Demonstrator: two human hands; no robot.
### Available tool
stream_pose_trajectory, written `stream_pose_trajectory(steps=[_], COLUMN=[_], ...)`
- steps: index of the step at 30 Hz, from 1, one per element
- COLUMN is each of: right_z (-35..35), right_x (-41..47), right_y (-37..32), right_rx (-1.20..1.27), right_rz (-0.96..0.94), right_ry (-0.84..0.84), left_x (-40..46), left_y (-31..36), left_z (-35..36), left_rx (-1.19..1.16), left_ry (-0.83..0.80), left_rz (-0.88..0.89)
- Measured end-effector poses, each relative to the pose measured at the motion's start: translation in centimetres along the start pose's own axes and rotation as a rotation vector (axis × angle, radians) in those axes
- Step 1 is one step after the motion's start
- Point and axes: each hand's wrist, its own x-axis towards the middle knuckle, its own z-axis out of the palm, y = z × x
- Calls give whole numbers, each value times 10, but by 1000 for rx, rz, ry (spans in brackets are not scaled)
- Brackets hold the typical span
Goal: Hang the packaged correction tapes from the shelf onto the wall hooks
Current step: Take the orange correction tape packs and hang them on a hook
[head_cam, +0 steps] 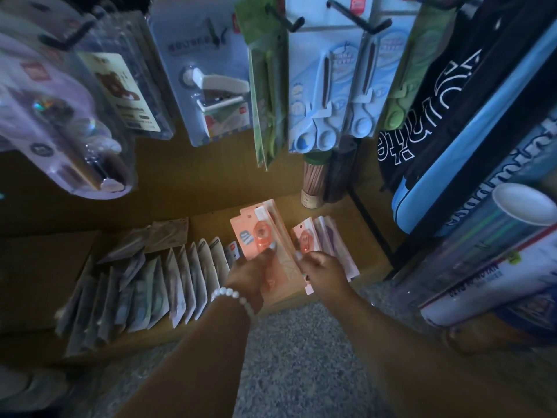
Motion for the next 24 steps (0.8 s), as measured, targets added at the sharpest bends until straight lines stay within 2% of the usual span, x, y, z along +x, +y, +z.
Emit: stream_pose_trajectory(steps=[5, 9, 13, 19, 24], right_z=[-18, -16, -8, -6, -15], right_x=[27, 48, 58, 60, 43], right_y=[17, 21, 21, 16, -4], right_rx=[-405, -644, -787, -766, -581], right_rz=[72, 212, 264, 262, 174], right_ry=[229, 210, 185, 231, 347], left_x=[10, 18, 26, 27, 12], left_y=[-6, -14, -21, -21, -14], left_z=[-6, -9, -11, -11, -8], left_rx=[-1, 17, 26, 69, 92], left_ry=[17, 15, 8, -2, 6], left_rz=[-7, -8, -11, 13, 51])
